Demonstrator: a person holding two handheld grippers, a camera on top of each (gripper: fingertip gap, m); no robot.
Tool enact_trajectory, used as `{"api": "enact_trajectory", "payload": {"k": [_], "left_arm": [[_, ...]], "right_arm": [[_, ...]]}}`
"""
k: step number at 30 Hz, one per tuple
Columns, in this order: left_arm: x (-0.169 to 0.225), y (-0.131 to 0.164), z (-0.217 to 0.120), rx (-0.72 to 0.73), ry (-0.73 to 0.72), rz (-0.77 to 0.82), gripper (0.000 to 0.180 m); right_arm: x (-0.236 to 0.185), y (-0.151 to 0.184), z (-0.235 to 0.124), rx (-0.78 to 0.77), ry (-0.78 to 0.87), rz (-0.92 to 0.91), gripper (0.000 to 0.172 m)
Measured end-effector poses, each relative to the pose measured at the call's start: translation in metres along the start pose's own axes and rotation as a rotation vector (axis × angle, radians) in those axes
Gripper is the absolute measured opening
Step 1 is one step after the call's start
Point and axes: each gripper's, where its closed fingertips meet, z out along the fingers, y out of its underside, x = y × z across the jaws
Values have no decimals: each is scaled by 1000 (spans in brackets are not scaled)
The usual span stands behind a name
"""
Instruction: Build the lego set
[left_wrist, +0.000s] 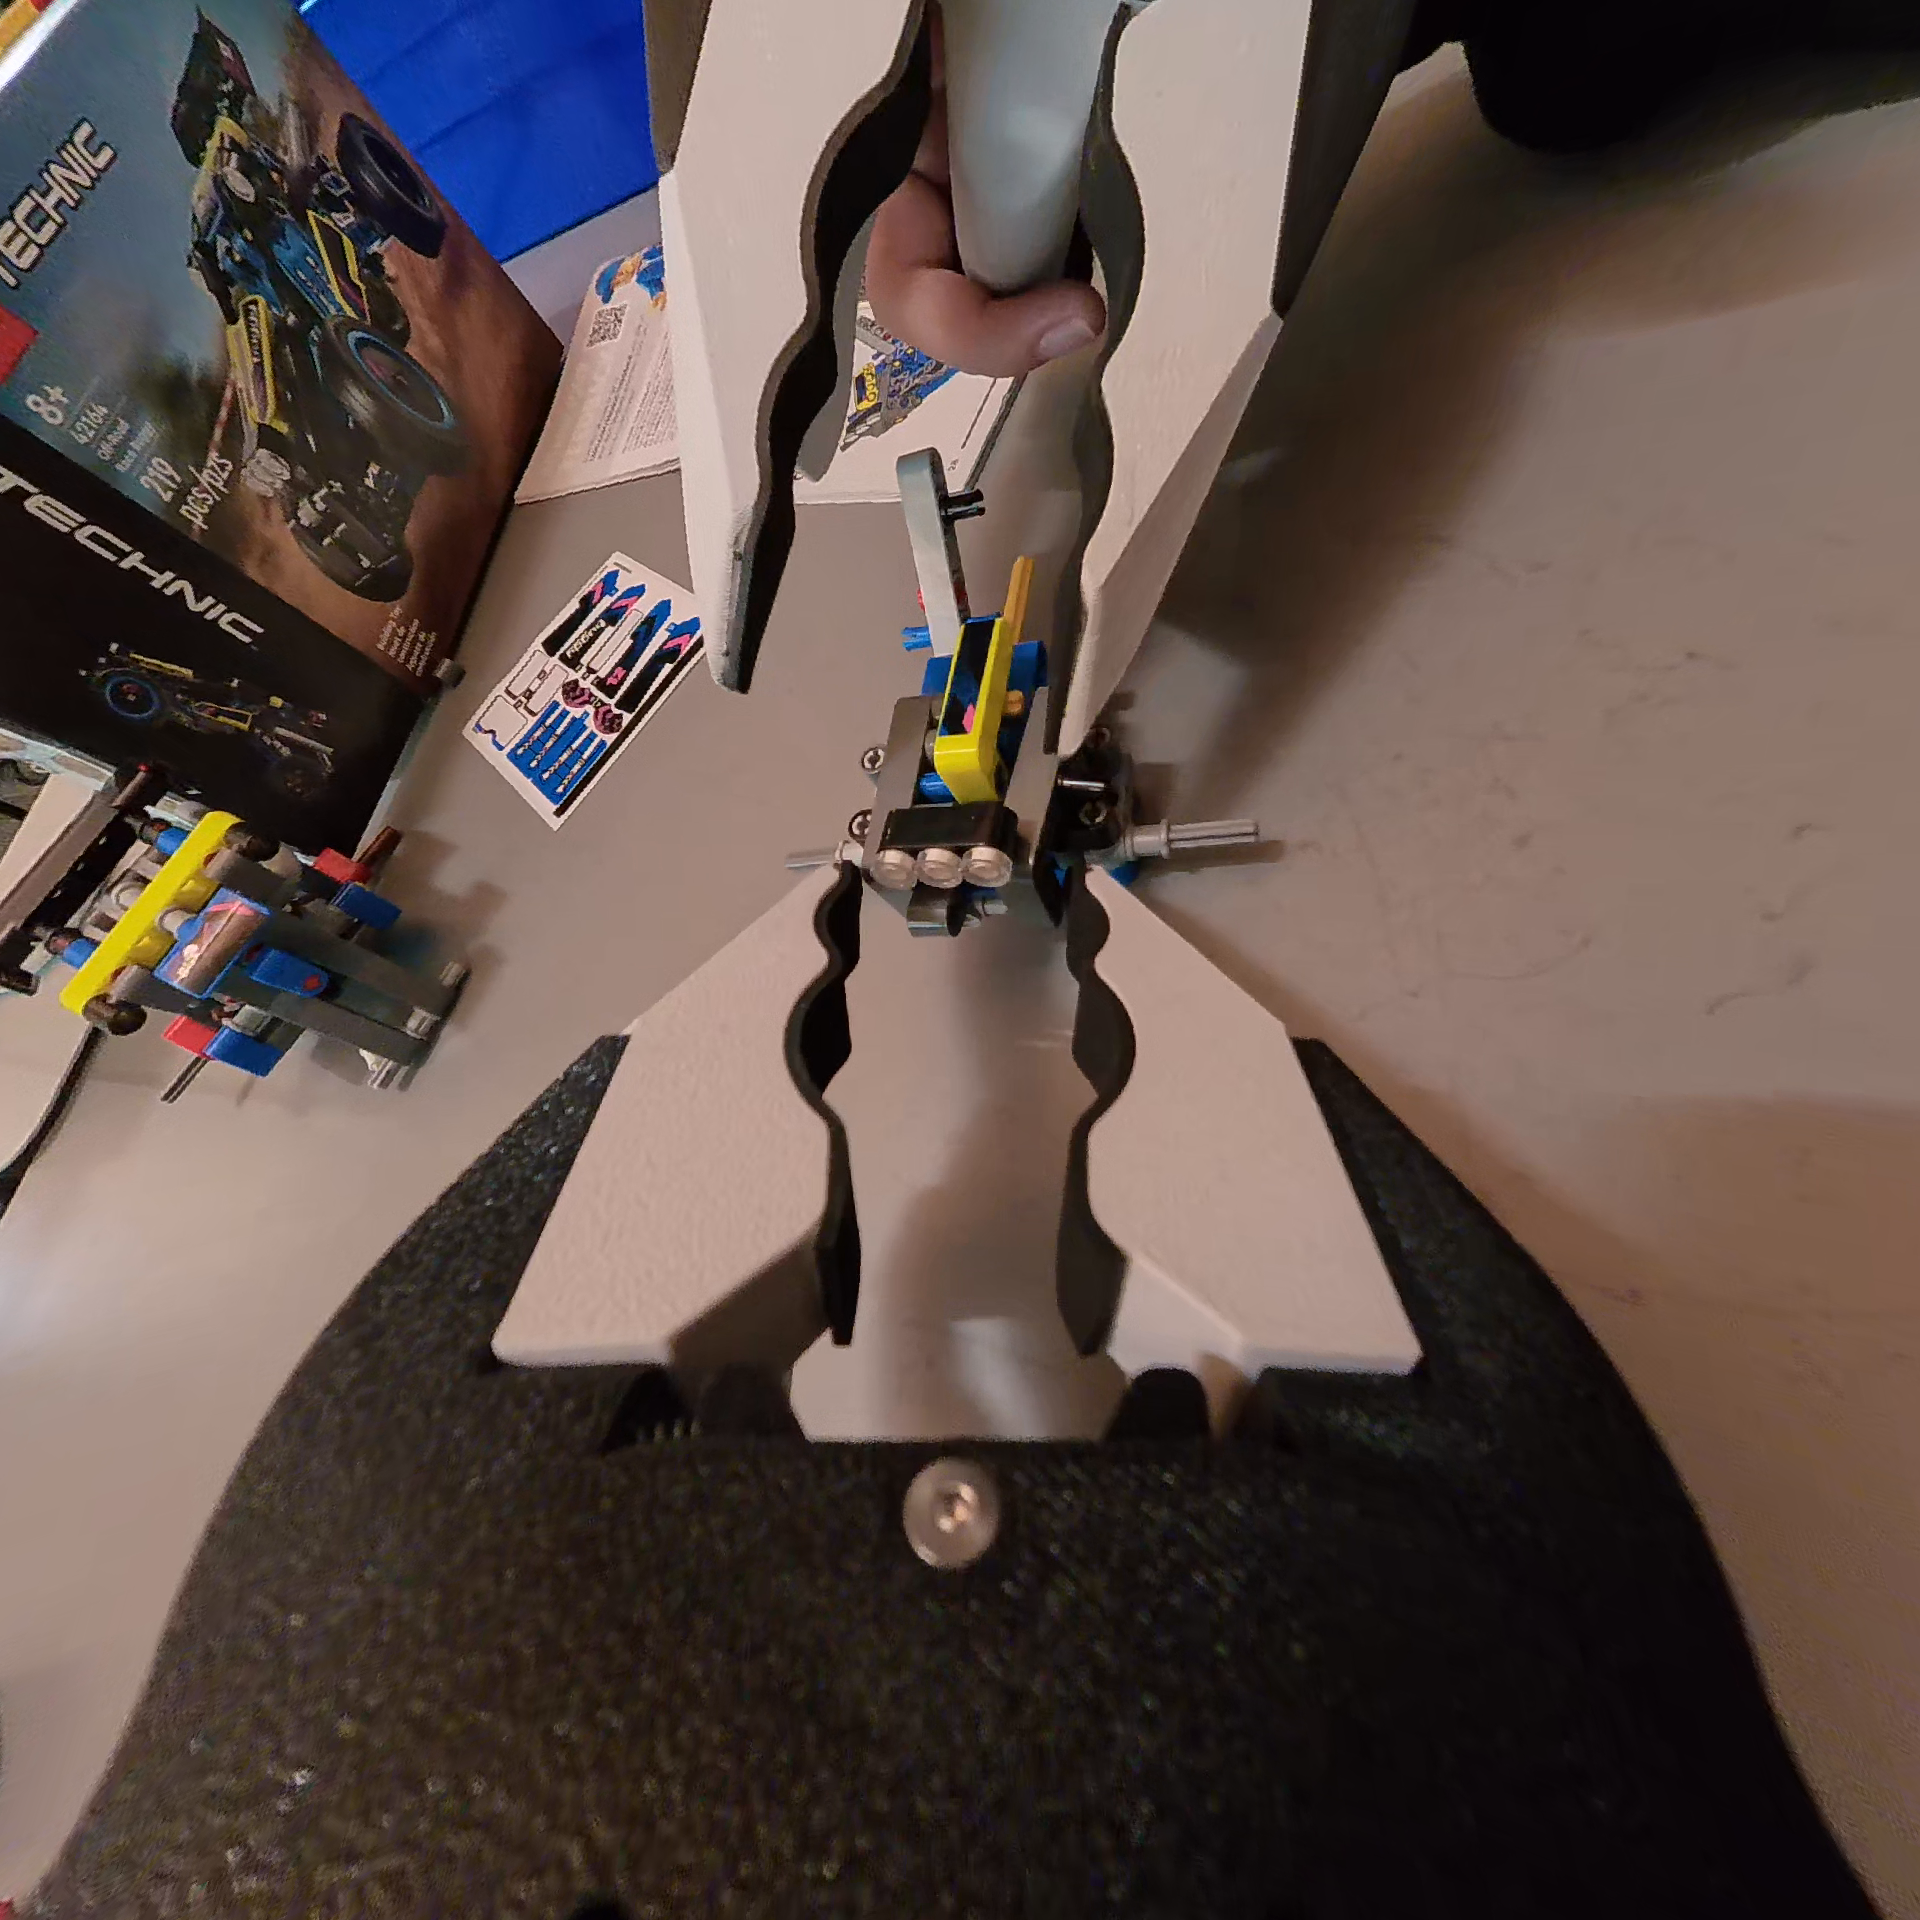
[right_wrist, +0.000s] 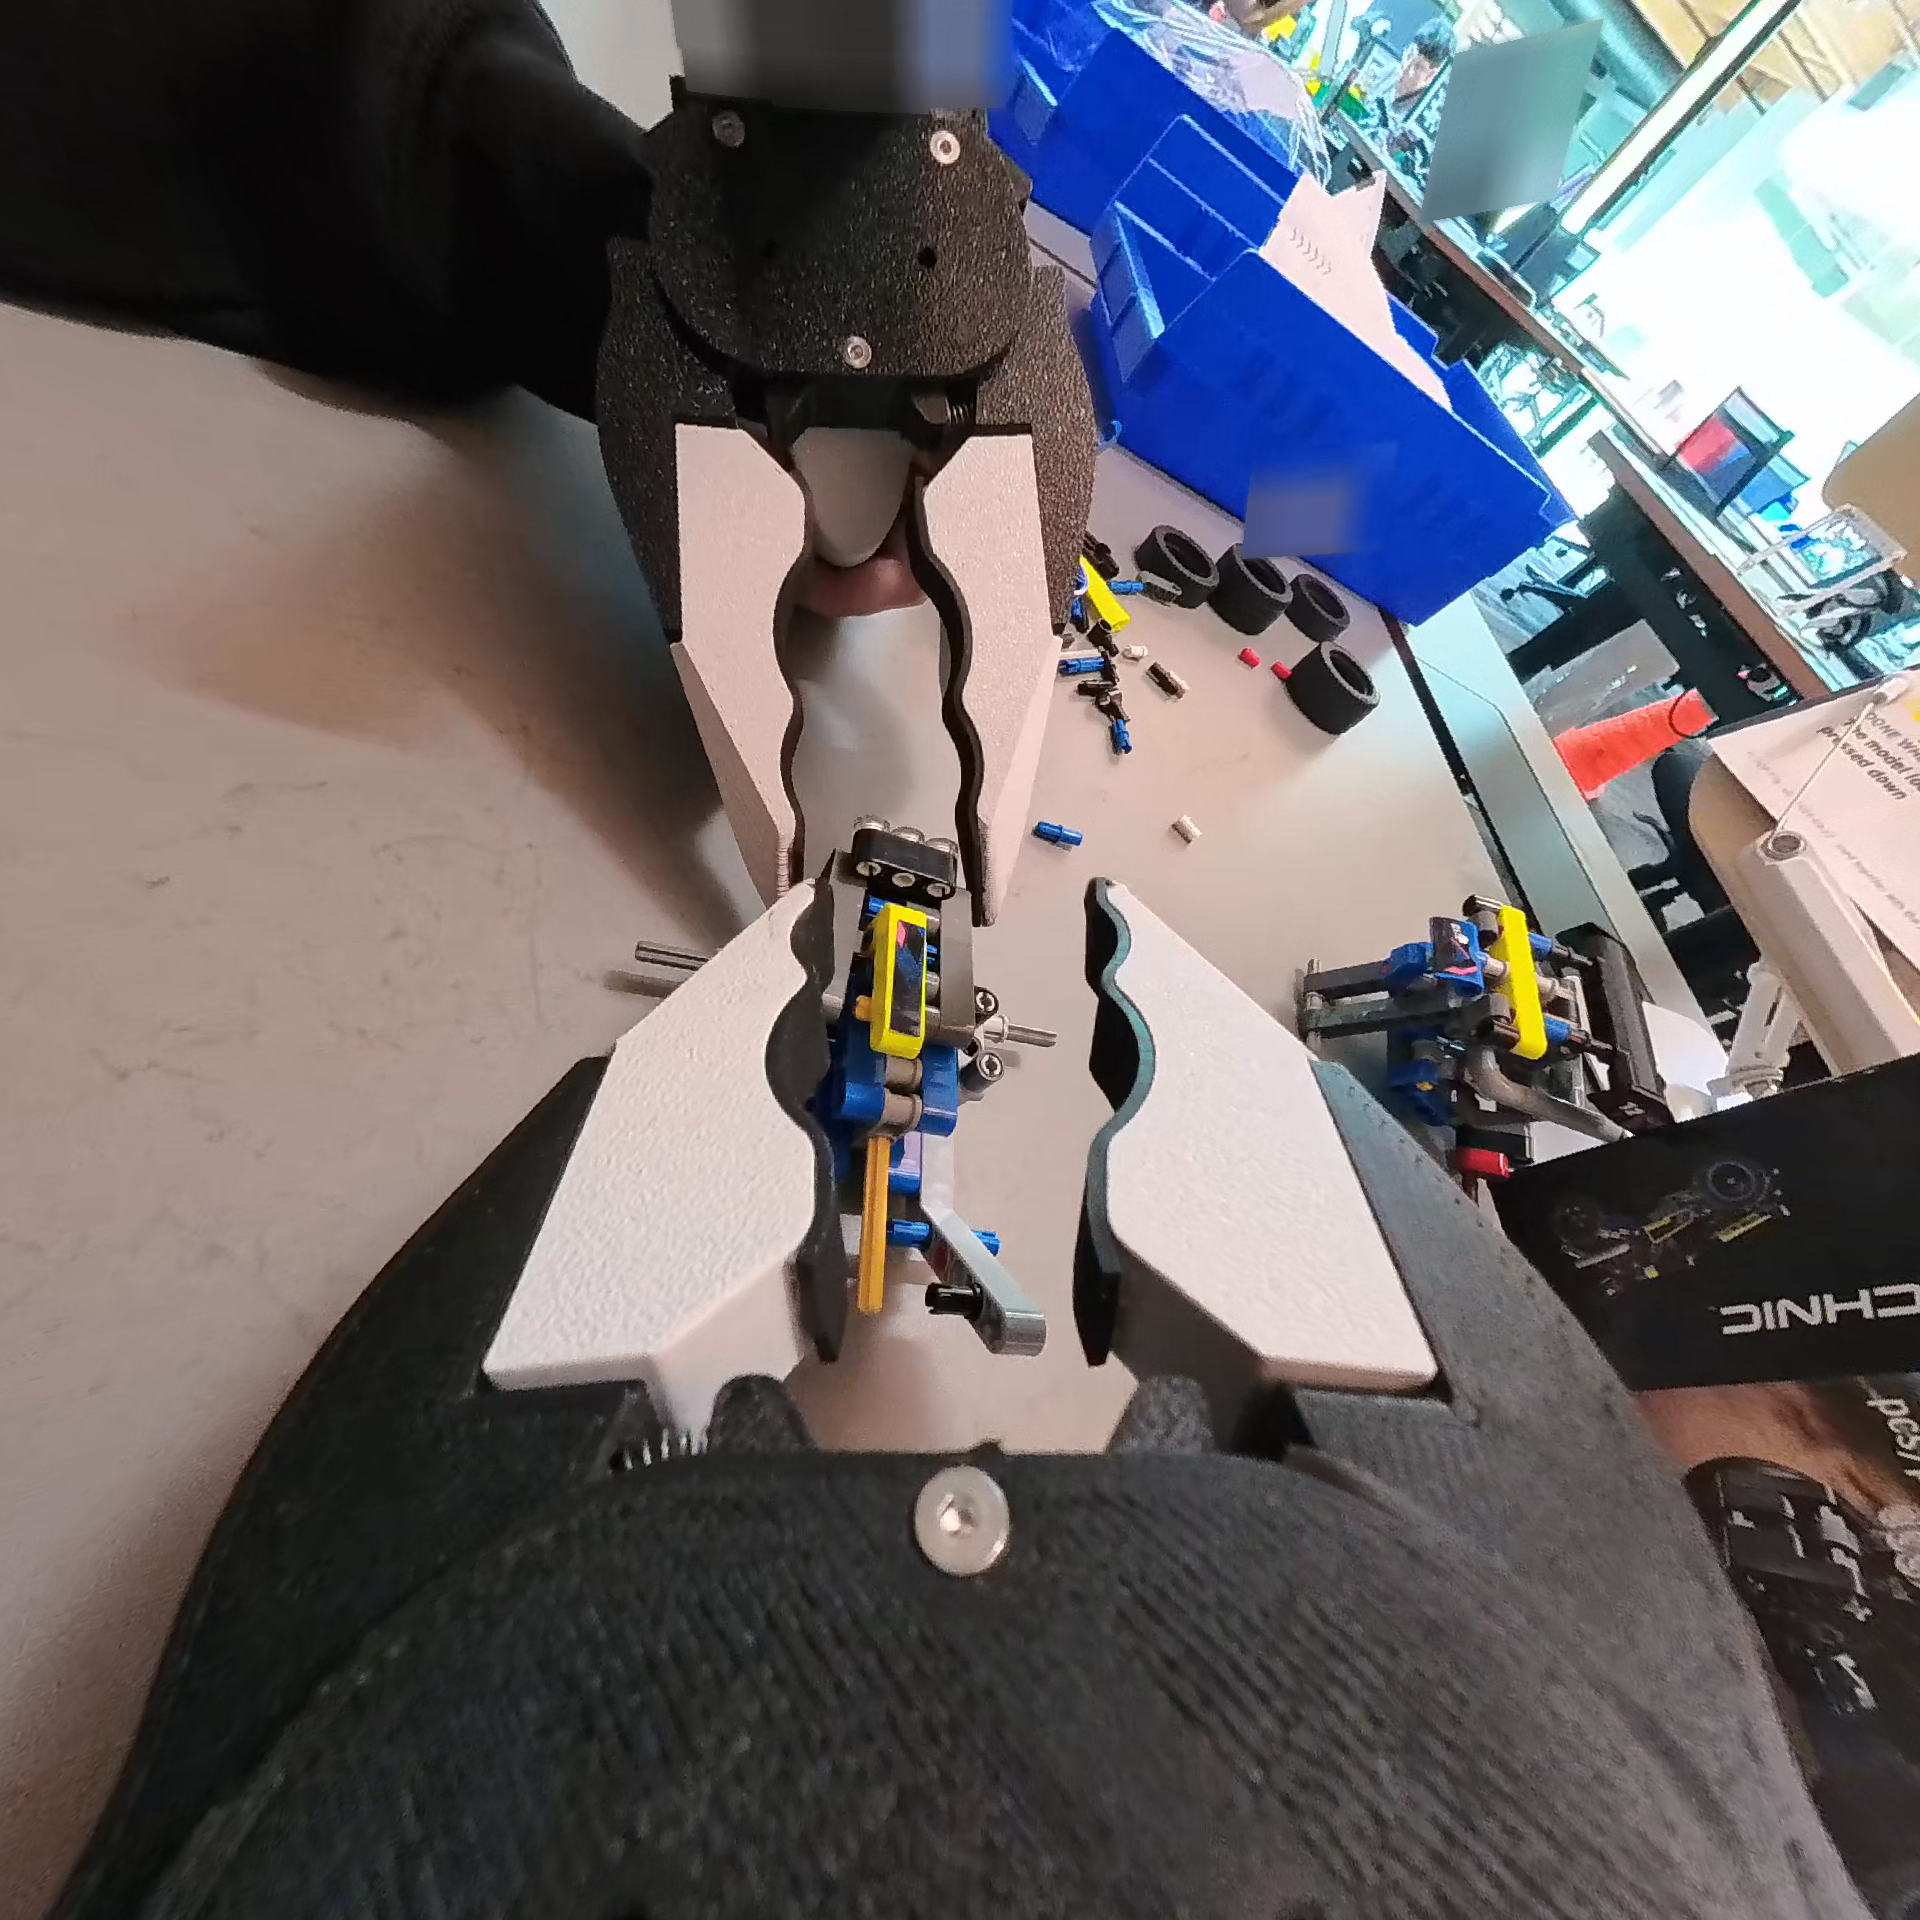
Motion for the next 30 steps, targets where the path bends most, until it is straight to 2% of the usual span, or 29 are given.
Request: {"api": "enact_trajectory", "payload": {"k": [11,19,22,26,30], "left_arm": [[0,-2,-2,19,-1,-5,37],[-4,-8,-8,74,-3,-40,38],[-8,-11,-12,112,-8,-70,38],[-15,-11,-21,151,-16,-116,38],[-16,-11,-27,179,1,-153,37]], "right_arm": [[2,0,-1,5,22,-17,44],[31,1,-14,3,186,-21,37],[36,10,-25,-42,190,-26,36],[20,22,-44,-60,18,140,38],[3,37,-47,-112,-85,200,42]]}}
